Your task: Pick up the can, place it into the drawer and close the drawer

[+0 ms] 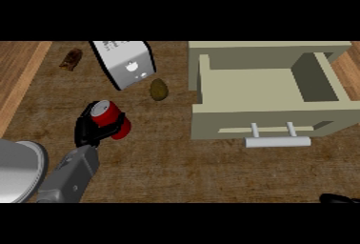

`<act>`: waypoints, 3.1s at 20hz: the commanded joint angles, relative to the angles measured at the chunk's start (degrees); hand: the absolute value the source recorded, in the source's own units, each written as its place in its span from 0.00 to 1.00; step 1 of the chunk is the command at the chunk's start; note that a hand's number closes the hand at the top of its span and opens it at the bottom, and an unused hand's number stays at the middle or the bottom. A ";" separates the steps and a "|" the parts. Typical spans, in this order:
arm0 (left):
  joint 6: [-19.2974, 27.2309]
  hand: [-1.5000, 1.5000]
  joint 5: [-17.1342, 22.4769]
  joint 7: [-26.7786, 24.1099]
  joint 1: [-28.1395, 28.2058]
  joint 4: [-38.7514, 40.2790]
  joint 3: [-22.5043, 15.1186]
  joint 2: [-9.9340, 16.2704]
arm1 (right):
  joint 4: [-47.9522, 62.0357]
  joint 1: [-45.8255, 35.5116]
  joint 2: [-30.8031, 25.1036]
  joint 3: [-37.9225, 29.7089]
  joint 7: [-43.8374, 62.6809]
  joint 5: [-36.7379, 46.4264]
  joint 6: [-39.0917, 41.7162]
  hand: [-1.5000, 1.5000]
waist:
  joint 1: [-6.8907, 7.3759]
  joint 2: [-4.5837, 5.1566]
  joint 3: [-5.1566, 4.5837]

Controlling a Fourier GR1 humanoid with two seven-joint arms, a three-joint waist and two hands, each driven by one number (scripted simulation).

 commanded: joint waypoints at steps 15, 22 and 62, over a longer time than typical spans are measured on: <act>-2.66 1.00 -4.85 14.93 -8.57 -14.27 -10.63 -8.39 | -0.86 -0.63 -1.52 -3.28 2.22 -0.24 -0.75 0.00 | 1.62 -0.79 0.16; 1.15 1.00 -3.90 28.68 -9.60 -29.13 -16.89 -9.71 | -2.47 0.47 0.41 -1.03 1.10 2.48 -1.36 0.00 | 1.53 -0.75 0.13; 25.44 1.00 11.65 52.35 -56.08 -11.32 -36.42 -9.75 | -1.63 -7.66 -2.25 0.50 6.29 2.26 -2.56 0.00 | -3.39 0.60 0.26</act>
